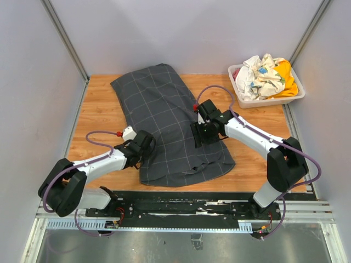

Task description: Put the pillow into the pillowcase

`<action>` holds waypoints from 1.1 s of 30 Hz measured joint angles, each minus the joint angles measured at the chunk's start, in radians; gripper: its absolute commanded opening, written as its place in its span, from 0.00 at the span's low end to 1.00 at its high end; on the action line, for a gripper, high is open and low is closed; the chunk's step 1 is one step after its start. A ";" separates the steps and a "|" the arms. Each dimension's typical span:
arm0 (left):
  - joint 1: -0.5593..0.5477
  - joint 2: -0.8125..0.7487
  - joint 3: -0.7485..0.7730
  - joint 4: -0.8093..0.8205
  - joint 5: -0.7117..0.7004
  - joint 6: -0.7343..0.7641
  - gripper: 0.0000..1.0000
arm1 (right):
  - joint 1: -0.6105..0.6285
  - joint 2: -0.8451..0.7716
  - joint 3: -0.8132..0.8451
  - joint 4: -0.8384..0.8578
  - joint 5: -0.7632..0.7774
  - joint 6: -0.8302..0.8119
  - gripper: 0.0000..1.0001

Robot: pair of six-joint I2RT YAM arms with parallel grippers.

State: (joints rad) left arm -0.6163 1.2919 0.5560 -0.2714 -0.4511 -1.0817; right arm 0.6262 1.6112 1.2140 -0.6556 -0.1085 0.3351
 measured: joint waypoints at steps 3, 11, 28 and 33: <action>0.000 0.000 0.000 -0.001 -0.002 -0.001 0.00 | 0.000 0.000 -0.004 0.000 0.000 0.000 0.59; 0.000 -0.120 0.001 -0.144 -0.027 -0.066 0.00 | 0.000 -0.001 -0.010 0.000 0.001 0.001 0.59; 0.000 -0.514 -0.065 -0.534 0.054 -0.293 0.00 | 0.000 -0.009 -0.014 0.000 -0.005 0.008 0.59; 0.000 -0.521 -0.115 -0.564 0.085 -0.304 0.21 | 0.000 -0.011 -0.014 -0.001 -0.005 0.009 0.59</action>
State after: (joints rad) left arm -0.6167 0.7704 0.4412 -0.8356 -0.3660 -1.3861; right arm 0.6262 1.6001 1.2003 -0.6563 -0.1135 0.3439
